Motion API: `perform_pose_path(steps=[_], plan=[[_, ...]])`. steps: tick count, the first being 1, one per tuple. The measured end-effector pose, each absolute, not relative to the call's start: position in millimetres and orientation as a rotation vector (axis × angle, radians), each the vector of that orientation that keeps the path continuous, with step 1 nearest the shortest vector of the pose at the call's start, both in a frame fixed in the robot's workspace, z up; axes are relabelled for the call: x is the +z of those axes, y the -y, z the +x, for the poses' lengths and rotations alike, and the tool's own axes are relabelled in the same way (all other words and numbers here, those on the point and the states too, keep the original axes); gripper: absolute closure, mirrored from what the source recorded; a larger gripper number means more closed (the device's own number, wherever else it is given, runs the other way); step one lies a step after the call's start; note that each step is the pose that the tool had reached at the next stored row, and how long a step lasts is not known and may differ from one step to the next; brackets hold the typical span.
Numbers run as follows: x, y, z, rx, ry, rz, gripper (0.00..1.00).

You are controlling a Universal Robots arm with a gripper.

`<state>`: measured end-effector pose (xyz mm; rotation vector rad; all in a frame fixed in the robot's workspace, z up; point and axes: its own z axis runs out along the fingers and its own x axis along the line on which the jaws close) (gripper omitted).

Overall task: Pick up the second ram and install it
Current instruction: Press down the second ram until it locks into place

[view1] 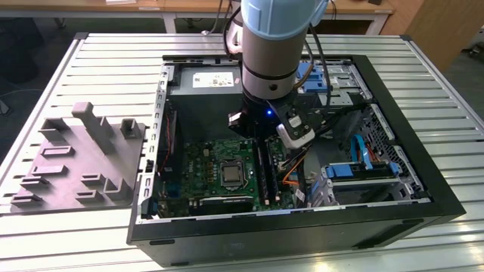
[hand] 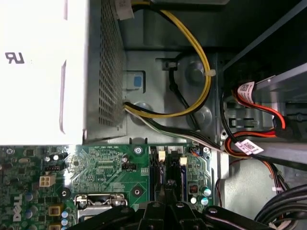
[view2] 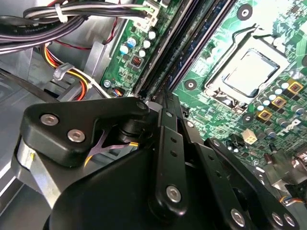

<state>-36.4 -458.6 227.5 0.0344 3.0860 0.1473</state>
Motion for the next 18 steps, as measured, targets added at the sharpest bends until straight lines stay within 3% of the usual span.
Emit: perform_pose_path(steps=[18], plan=[[224.6, 456.2, -36.5, 0.147, -3.086, 0.034, 0.90]])
